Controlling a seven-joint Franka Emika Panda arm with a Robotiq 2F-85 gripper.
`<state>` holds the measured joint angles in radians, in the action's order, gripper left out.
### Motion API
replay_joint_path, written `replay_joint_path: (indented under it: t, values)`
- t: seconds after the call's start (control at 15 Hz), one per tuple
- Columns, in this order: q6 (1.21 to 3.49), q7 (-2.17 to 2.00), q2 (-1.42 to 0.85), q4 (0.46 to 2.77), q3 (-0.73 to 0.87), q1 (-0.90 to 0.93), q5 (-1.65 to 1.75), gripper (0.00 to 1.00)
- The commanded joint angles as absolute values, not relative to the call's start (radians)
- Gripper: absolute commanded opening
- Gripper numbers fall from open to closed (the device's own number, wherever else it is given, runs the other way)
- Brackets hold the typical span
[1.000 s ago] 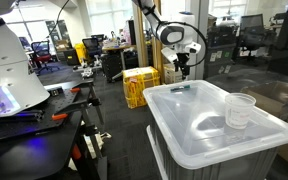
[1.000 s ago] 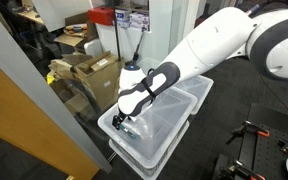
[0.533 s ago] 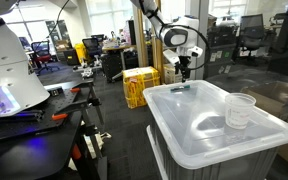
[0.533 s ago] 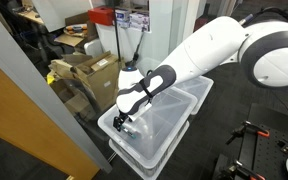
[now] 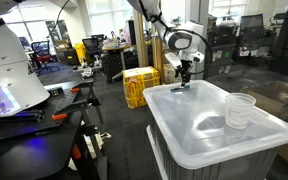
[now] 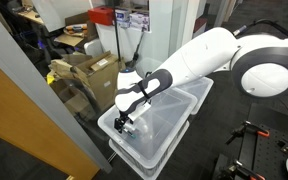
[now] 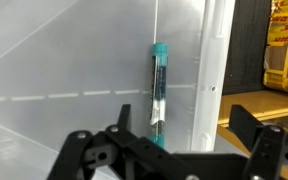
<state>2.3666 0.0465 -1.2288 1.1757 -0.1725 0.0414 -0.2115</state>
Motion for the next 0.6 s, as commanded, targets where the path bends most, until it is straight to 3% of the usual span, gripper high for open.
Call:
replay_joint_path:
  t: [0.0,0.53]
  values:
    - [2.289,-0.015,-1.285,1.069,-0.152,0.067,-0.198,1.0]
    - [2.275,-0.176,-1.36,0.962,-0.076,0.142,-0.167,1.0]
